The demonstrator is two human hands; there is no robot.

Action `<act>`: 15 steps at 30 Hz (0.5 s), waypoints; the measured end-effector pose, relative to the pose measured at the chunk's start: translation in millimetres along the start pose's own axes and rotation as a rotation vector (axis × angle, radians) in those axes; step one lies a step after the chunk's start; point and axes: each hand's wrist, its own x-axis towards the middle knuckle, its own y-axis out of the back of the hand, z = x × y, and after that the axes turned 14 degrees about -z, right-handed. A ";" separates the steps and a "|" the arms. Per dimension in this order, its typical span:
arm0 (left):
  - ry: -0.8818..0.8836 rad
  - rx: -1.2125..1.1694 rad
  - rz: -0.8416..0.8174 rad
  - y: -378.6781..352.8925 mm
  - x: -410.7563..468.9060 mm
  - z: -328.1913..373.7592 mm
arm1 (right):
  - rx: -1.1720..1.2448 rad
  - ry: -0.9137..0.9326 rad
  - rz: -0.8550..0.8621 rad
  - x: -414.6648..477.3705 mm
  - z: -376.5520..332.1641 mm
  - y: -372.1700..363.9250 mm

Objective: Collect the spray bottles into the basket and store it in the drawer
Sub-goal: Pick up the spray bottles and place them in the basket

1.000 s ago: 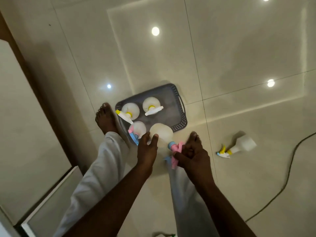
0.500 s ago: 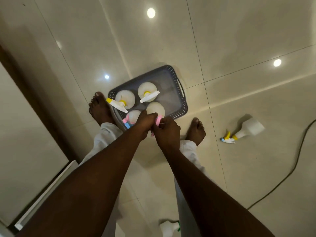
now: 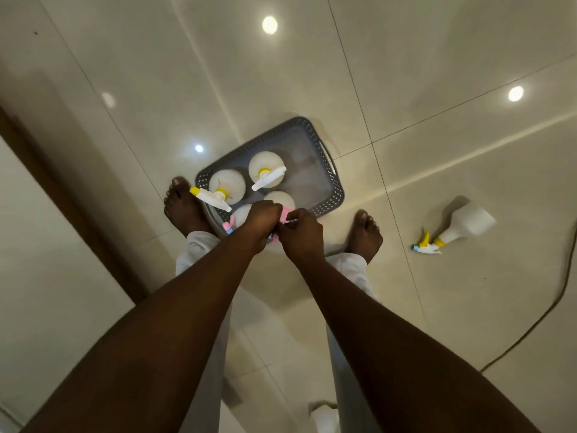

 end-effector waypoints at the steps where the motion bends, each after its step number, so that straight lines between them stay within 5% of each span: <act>1: -0.013 -0.021 0.008 -0.1 -0.8 0.1 | 0.023 0.001 -0.007 0.5 0.5 -1.2; 7: -0.071 0.161 0.056 -6.7 -24.0 -1.2 | 0.135 0.005 -0.040 -6.5 10.4 3.7; 12: -0.388 0.427 0.403 -38.1 -59.5 -20.4 | 0.146 0.082 -0.051 -28.2 30.6 48.3; 15: -0.552 0.452 0.407 -69.6 -73.4 -37.5 | 0.106 0.095 0.070 -41.7 60.6 99.8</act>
